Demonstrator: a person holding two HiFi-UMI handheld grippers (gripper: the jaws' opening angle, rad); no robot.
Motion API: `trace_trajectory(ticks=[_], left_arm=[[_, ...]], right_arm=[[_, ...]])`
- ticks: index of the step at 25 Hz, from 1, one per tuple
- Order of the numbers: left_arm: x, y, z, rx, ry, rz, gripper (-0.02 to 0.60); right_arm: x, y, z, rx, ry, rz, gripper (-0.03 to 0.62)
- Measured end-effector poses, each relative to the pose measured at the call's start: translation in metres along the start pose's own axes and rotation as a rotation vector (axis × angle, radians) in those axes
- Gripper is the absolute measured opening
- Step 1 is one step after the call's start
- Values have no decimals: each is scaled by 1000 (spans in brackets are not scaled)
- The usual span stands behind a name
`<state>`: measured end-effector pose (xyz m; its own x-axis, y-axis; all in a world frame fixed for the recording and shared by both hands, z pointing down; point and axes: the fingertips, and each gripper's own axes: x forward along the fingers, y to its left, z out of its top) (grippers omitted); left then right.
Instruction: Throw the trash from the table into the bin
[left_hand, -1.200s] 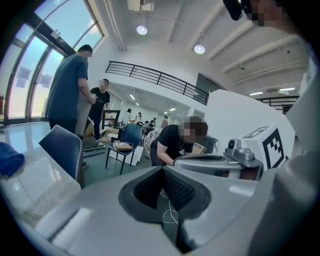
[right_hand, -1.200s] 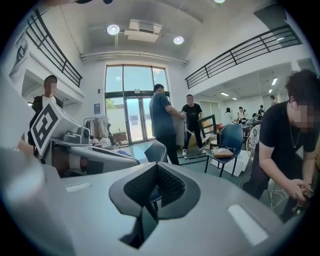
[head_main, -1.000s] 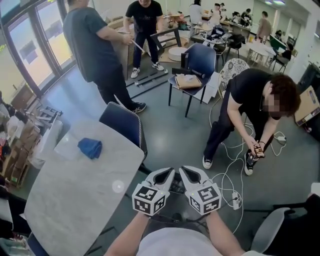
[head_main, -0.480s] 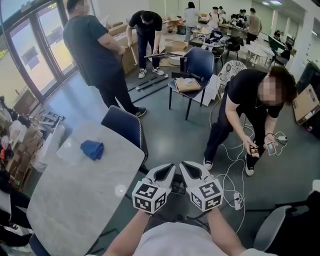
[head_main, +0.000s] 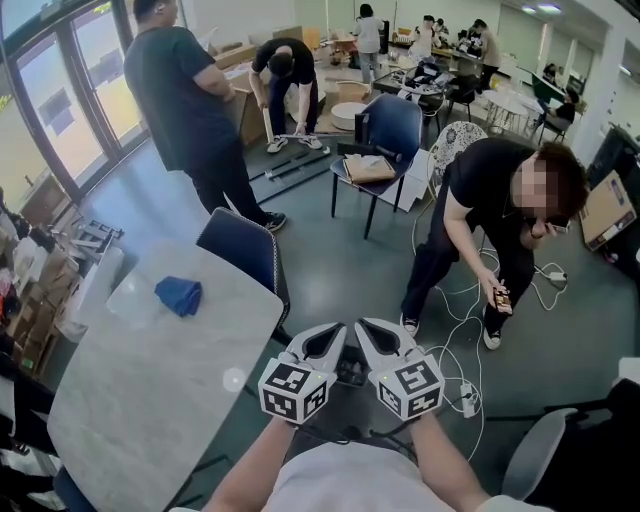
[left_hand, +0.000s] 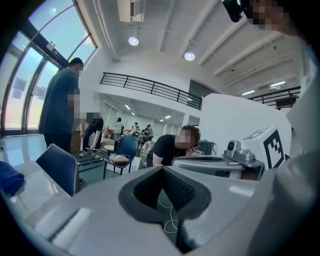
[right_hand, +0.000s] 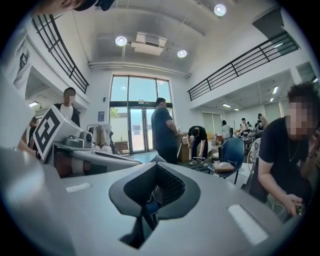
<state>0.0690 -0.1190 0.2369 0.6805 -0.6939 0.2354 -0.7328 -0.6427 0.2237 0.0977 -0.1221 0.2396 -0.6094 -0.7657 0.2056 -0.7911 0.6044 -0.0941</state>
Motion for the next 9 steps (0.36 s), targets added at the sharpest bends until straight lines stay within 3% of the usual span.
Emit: trace_trajectory(ticks=[9], left_arm=[[-8,2,4,11,-18,-5,2]], right_arm=[[1,12,2,-18,-8,8,26]])
